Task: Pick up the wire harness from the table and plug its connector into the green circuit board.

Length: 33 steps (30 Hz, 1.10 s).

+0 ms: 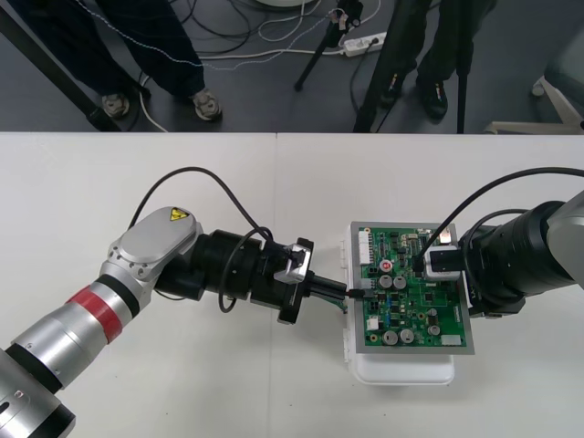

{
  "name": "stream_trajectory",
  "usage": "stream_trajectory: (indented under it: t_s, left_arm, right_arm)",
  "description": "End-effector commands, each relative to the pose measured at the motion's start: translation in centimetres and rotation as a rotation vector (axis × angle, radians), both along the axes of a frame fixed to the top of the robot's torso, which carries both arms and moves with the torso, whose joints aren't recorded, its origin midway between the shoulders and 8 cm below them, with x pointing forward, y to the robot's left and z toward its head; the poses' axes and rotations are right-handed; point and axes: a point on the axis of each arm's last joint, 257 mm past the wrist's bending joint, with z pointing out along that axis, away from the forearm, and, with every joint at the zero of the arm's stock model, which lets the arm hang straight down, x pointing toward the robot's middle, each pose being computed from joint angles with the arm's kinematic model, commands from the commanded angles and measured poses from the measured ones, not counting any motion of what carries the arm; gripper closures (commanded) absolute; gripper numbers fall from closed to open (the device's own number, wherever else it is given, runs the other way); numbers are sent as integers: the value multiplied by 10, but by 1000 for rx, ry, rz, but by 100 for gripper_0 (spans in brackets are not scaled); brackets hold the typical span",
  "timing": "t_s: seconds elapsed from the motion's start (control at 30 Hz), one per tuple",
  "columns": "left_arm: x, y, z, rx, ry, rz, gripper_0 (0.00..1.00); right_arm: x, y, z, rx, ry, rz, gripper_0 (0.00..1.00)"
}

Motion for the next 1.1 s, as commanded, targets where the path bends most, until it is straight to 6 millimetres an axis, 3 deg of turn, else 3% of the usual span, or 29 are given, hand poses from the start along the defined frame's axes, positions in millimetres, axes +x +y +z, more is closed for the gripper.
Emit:
stream_trajectory:
  t_s: [0.03, 1.1]
  left_arm:
    - [-15, -34, 13, -38, 22, -26, 100]
    - [-19, -45, 17, -55, 46, -29, 100]
  right_arm:
    - [0, 31, 6, 42, -18, 63, 0]
    - [1, 31, 6, 40, -19, 61, 0]
